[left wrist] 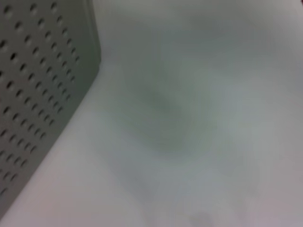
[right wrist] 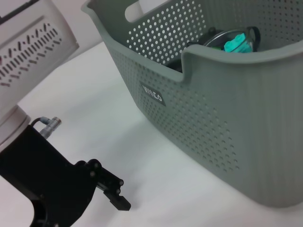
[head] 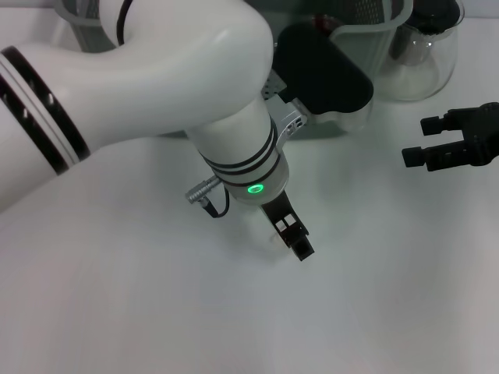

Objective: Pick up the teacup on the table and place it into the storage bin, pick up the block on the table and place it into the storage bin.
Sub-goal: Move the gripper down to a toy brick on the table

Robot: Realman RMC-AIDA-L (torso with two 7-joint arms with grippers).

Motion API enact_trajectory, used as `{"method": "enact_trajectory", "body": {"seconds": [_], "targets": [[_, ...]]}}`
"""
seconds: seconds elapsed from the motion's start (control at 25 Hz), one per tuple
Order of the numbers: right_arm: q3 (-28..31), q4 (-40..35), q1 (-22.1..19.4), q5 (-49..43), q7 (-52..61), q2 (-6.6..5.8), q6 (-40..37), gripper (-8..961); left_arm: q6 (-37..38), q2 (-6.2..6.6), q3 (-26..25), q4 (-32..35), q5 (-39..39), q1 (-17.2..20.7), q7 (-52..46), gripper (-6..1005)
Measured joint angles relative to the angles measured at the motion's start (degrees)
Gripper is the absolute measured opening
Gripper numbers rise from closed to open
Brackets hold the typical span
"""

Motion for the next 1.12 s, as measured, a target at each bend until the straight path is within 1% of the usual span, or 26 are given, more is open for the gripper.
{"method": "enact_trajectory", "body": {"seconds": [0.2,0.52,0.6,1.12], "targets": [[0.4,0.0,-0.3,0.0,-0.4,0.02,0.0,915,-1.5,0.00,0.6,-1.9,-0.1,-0.2,-0.1,810],[0.5,0.0,-0.3,0.0,-0.5,0.13,0.1,915,-2.7,0.00,0.8,-2.6,0.2,-0.4,-0.2,798],[0.5,0.0,-0.3,0.0,-0.5,0.12,0.1,915,-2.8,0.00,1.0,-2.8,0.0,-0.4,-0.2,664],[0.5,0.0,-0.1,0.1,-0.8,0.20,0.1,917,-3.8,0.00,2.9,-4.1,-0.3,-1.0,-0.3,671]]}}
